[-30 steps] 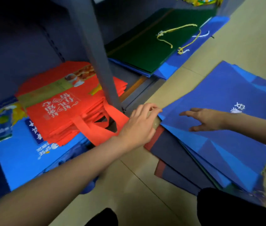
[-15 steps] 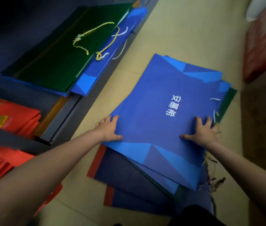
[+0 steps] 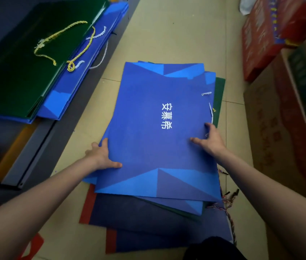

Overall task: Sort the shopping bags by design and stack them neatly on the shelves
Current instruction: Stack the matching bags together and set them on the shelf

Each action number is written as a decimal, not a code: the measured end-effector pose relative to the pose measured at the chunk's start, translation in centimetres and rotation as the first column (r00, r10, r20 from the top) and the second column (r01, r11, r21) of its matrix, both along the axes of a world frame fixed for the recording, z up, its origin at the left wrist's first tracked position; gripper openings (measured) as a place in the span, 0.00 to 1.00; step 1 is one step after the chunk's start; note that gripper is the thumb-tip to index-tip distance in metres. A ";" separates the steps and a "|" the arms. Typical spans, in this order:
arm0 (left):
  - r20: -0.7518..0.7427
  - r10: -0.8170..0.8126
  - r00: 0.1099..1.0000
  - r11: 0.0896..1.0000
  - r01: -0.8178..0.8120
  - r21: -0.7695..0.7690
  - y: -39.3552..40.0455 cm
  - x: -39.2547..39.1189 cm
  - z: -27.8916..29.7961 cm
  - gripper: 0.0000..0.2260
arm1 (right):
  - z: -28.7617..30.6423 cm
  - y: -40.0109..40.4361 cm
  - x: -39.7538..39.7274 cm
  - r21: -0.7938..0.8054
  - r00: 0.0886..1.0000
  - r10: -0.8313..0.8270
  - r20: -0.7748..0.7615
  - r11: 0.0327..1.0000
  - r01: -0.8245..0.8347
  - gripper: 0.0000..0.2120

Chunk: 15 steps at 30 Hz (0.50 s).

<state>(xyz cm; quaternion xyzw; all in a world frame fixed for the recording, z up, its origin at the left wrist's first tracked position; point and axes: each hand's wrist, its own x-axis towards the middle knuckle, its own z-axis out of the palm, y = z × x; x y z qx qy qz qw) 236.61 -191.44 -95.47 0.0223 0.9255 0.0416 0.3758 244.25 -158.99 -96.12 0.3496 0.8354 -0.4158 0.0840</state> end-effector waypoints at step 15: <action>-0.164 0.206 0.965 0.959 -0.166 0.230 -1.7 0.8 1.4 0.42 | 1.4 -2.1 -2.7 -0.329 0.951 -0.260 -0.169 0.924 0.195 0.38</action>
